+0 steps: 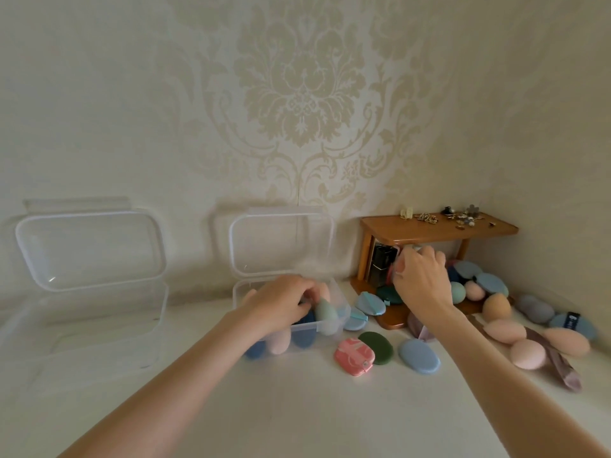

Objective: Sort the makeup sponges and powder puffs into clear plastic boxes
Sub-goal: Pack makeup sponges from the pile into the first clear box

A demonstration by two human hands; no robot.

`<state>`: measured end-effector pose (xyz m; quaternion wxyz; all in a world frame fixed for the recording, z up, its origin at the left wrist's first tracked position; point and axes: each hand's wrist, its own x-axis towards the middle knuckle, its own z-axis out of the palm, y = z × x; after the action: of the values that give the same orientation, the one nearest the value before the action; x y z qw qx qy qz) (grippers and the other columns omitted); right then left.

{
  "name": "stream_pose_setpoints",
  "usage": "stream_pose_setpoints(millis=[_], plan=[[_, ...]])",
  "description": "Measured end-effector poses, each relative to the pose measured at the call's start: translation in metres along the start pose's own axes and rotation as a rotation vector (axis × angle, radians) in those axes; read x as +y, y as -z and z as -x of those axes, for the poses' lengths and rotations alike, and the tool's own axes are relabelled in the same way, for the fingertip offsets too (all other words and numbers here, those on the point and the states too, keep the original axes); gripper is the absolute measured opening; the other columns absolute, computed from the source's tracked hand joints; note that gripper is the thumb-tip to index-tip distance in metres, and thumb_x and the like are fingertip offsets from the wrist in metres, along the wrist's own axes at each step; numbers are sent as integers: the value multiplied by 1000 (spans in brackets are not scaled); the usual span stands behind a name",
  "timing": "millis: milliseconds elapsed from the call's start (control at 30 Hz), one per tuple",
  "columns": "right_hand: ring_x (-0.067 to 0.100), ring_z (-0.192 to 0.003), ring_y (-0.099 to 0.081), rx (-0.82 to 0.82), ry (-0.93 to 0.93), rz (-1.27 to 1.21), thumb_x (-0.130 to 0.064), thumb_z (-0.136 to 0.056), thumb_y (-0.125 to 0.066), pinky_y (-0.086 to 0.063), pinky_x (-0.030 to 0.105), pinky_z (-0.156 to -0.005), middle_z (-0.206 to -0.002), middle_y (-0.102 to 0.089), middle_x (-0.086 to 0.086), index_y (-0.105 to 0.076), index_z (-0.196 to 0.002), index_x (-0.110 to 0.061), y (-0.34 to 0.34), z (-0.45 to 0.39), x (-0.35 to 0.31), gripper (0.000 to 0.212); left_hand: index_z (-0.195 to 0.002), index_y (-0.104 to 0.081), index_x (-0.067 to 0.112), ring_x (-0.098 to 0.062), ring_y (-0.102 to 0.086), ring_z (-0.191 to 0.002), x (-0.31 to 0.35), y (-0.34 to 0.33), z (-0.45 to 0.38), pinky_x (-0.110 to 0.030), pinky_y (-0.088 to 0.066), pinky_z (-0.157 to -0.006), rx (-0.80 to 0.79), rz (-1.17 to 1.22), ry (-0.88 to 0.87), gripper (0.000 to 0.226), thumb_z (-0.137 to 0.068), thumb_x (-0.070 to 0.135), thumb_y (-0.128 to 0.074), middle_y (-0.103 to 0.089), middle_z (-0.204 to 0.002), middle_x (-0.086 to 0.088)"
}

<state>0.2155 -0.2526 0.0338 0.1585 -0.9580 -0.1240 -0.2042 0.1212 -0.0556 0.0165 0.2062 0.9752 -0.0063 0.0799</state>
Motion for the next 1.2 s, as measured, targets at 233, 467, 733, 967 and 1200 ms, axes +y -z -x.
stream_pose_setpoints(millis=[233,467,733,967,1200], plan=[[16,-77,-60,-679,91,-765,-3,-84,-64,-53,25,-74,-95,-58,1,-51,-108,-12,37,21,-68,29,-83,-69,25,-14,-59,-86,-12,26,14,-28,-47,-84,-40,146,83,24,-88,9,-52,-63,-85,6],[20,-87,-60,-1154,124,-627,2,-90,-52,-53,23,-76,-119,-59,15,-61,-116,-9,17,6,-90,30,-89,-68,13,-19,-53,-96,-17,20,28,-22,-40,-80,-206,-44,70,24,-91,22,-46,-60,-97,0],[22,-90,-64,-1042,314,-218,-5,-84,-62,-53,22,-82,-92,-63,3,-67,-102,-11,2,8,-110,20,-106,-70,16,-14,-50,-109,-25,23,27,-15,-35,-87,-241,-39,-3,29,-90,11,-47,-58,-118,2],[7,-68,-61,-999,427,-89,-20,-83,-68,-47,13,-65,-93,-65,3,-63,-100,-13,-1,13,-117,19,-110,-68,11,-14,-50,-104,-26,28,29,-13,-37,-83,-285,-12,-14,27,-91,16,-50,-57,-121,0],[12,-56,-45,-821,560,213,-17,-85,-58,-40,20,-59,-61,-47,-2,-41,-60,-18,-20,22,-128,30,-108,-69,14,-13,-50,-101,-26,27,28,-20,-38,-89,-294,-18,5,25,-91,20,-52,-55,-116,3]])
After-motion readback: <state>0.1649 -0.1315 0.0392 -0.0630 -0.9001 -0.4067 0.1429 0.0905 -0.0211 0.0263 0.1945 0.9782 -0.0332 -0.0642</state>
